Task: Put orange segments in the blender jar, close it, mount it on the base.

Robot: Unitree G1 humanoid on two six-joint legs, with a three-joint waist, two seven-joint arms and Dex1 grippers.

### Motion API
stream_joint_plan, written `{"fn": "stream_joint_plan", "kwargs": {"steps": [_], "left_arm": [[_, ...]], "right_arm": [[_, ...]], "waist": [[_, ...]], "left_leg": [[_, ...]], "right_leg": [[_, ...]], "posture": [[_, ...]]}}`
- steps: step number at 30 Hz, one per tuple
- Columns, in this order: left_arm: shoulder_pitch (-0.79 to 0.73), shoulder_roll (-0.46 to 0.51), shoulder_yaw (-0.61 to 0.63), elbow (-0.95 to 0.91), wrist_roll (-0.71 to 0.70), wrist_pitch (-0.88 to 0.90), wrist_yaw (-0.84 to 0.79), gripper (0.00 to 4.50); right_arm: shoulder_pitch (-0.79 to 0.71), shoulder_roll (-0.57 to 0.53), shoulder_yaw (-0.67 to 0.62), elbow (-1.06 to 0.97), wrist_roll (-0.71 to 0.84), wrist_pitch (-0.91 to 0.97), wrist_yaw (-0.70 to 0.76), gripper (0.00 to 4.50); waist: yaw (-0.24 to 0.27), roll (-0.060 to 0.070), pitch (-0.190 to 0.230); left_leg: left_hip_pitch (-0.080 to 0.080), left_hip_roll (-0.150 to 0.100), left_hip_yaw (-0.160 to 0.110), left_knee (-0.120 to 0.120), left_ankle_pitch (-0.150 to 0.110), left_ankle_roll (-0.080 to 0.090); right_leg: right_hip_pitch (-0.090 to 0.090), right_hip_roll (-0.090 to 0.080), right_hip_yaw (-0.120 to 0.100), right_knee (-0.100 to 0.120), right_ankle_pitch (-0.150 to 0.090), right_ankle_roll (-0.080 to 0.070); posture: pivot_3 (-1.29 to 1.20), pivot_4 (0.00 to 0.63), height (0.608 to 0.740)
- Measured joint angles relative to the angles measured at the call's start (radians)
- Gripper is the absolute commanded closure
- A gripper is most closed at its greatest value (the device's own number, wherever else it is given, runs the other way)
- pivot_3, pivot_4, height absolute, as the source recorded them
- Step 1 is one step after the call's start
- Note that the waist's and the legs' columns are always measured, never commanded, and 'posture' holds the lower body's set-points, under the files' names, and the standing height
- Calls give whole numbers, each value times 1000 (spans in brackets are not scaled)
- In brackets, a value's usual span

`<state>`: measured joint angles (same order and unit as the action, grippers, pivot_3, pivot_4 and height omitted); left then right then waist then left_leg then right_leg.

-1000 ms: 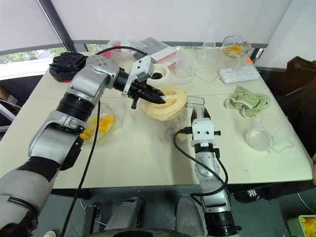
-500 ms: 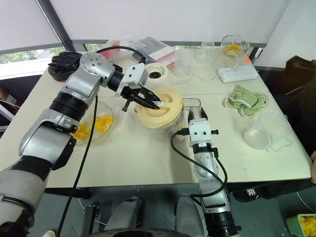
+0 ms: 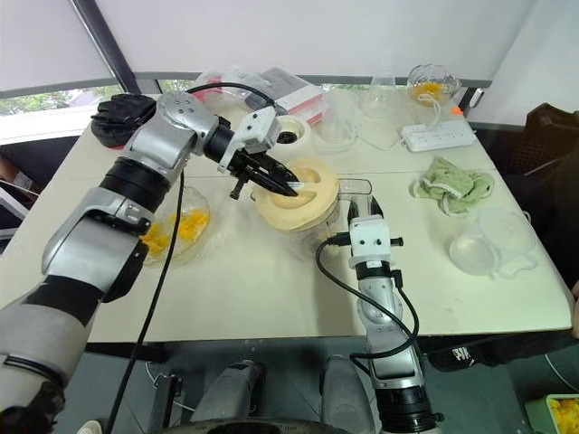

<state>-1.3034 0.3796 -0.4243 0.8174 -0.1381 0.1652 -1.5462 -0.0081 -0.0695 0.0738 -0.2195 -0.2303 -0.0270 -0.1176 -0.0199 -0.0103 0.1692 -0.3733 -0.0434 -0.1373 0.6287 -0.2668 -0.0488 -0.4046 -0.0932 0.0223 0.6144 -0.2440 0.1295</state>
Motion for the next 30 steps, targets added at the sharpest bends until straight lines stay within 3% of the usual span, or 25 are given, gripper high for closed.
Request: {"fn": "stream_joint_plan", "kwargs": {"steps": [14, 28, 29, 30], "left_arm": [[0, -13, 18, -89, 36, 224, 51, 4259], [29, -11, 44, -145, 42, 234, 65, 4259], [34, -11, 48, -148, 42, 226, 66, 3205], [45, -7, 45, -143, 61, 215, 68, 2849]], "right_arm": [[-10, 0, -8, 0, 9, 20, 0, 3556], [-11, -1, -11, 7, 13, 13, 0, 3556], [-11, -1, -11, 7, 13, 13, 0, 3556], [-9, -1, -14, 8, 15, 14, -3, 3556]], "waist": [[1, 0, 0], [2, 0, 0], [2, 0, 0], [1, 1, 0]], "left_leg": [[0, 0, 0, 0, 0, 0], [0, 0, 0, 1, 0, 0], [0, 0, 0, 1, 0, 0], [0, 0, 0, 1, 0, 0]], "right_leg": [[0, 0, 0, 0, 2, 2], [0, 0, 0, 1, 3, 0], [0, 0, 0, 1, 3, 0], [0, 0, 0, 1, 3, 0]], "posture": [[0, 150, 740], [0, 150, 740], [0, 150, 740], [0, 150, 740]]}}
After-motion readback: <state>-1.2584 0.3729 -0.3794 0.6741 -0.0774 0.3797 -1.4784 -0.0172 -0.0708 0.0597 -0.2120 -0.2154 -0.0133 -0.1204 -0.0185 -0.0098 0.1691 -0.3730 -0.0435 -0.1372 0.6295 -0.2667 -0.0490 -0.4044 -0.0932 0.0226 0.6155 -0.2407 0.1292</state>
